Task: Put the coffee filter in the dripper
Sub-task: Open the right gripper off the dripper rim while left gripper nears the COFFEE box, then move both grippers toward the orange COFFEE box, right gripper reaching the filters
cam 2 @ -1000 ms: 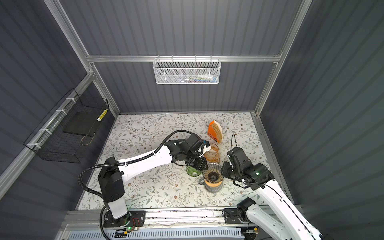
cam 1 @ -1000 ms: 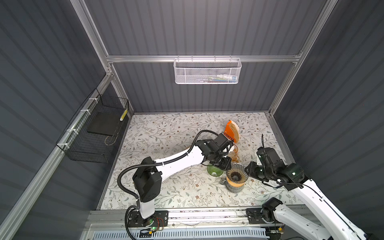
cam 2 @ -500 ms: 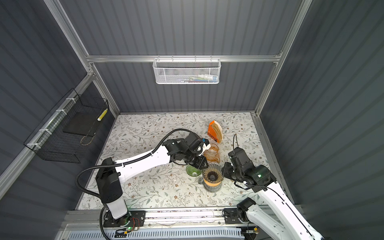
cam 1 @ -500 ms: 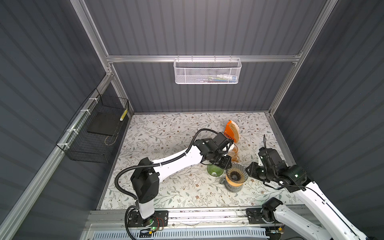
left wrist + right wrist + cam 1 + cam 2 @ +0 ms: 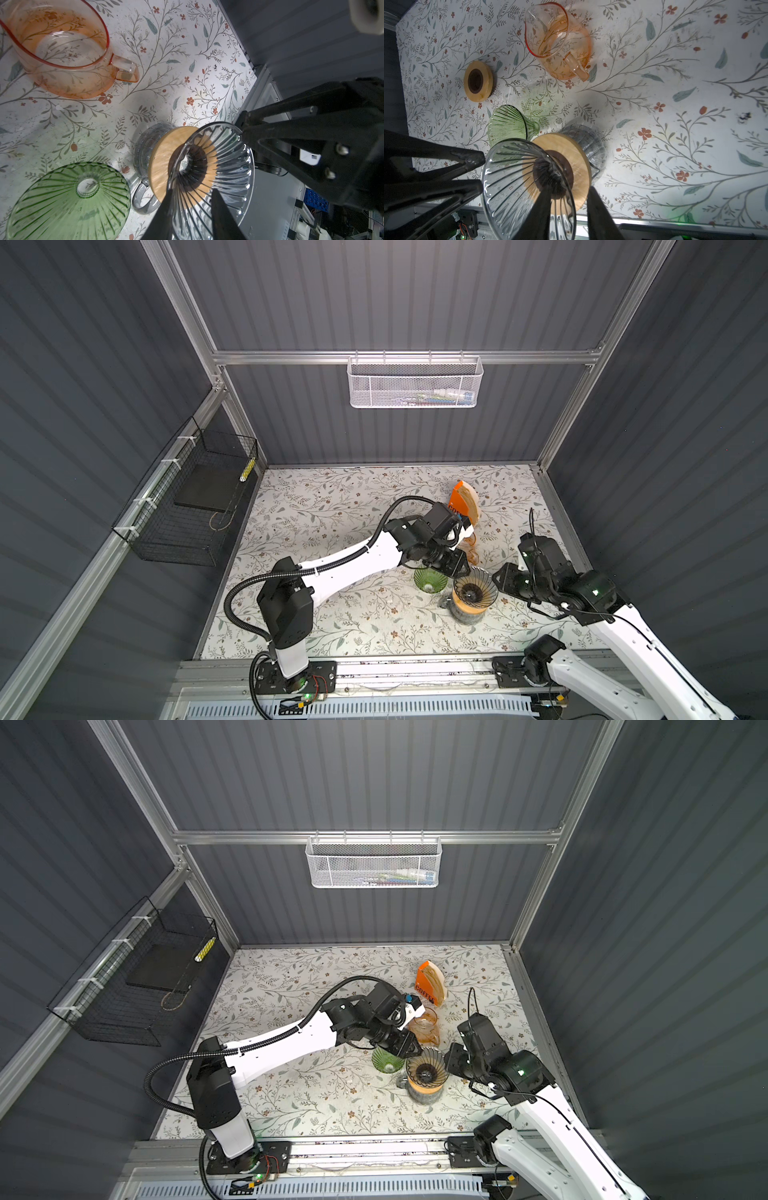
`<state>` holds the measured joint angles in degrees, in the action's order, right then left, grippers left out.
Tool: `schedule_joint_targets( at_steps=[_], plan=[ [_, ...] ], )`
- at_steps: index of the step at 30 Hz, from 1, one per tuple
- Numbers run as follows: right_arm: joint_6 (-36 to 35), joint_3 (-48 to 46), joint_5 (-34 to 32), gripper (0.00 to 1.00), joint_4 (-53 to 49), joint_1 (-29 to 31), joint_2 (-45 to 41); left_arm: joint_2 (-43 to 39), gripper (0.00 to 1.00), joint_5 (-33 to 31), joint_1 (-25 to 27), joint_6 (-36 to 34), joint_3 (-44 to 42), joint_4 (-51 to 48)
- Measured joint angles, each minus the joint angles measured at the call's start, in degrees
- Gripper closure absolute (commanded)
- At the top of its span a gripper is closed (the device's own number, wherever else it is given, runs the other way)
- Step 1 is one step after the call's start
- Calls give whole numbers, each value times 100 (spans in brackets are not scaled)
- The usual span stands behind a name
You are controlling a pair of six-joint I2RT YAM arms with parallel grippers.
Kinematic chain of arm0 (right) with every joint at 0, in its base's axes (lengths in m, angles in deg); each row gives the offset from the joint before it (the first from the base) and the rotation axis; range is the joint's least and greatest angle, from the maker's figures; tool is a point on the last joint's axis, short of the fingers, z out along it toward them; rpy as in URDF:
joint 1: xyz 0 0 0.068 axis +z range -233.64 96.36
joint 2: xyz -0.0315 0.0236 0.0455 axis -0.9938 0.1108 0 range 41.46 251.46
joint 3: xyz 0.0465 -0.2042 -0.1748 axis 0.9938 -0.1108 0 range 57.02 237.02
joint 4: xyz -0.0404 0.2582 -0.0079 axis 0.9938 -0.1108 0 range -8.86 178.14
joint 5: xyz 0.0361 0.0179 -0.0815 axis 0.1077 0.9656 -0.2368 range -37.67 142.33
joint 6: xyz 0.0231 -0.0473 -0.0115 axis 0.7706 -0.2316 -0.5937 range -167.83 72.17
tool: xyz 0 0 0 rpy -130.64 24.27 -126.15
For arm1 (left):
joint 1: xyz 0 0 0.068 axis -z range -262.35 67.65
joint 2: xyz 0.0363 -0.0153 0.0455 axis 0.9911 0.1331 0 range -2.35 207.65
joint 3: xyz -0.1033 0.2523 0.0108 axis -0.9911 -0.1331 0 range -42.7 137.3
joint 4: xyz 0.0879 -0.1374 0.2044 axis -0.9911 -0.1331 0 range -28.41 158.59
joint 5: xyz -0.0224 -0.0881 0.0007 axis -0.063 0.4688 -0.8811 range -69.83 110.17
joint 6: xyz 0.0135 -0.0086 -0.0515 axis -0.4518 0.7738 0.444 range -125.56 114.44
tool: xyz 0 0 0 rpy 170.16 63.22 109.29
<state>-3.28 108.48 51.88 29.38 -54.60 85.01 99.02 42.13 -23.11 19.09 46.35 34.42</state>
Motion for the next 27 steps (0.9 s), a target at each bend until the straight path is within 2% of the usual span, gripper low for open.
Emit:
schedule_joint_targets(
  at_steps=[9, 17, 20, 27],
  plan=[
    [-9, 184, -55, 67, -2, -2, 0, -96, 68, -299, 0, 131, -50, 42],
    [-350, 796, -146, 71, 105, -162, 238, -409, 67, -608, -98, 275, 107, 39],
    [-619, 846, -79, 73, 319, -400, 398, -420, 67, -588, -304, 378, 188, 101],
    [-1290, 846, 485, 73, 1040, -1447, 896, -461, 66, -483, -1154, 872, -22, 540]
  ],
)
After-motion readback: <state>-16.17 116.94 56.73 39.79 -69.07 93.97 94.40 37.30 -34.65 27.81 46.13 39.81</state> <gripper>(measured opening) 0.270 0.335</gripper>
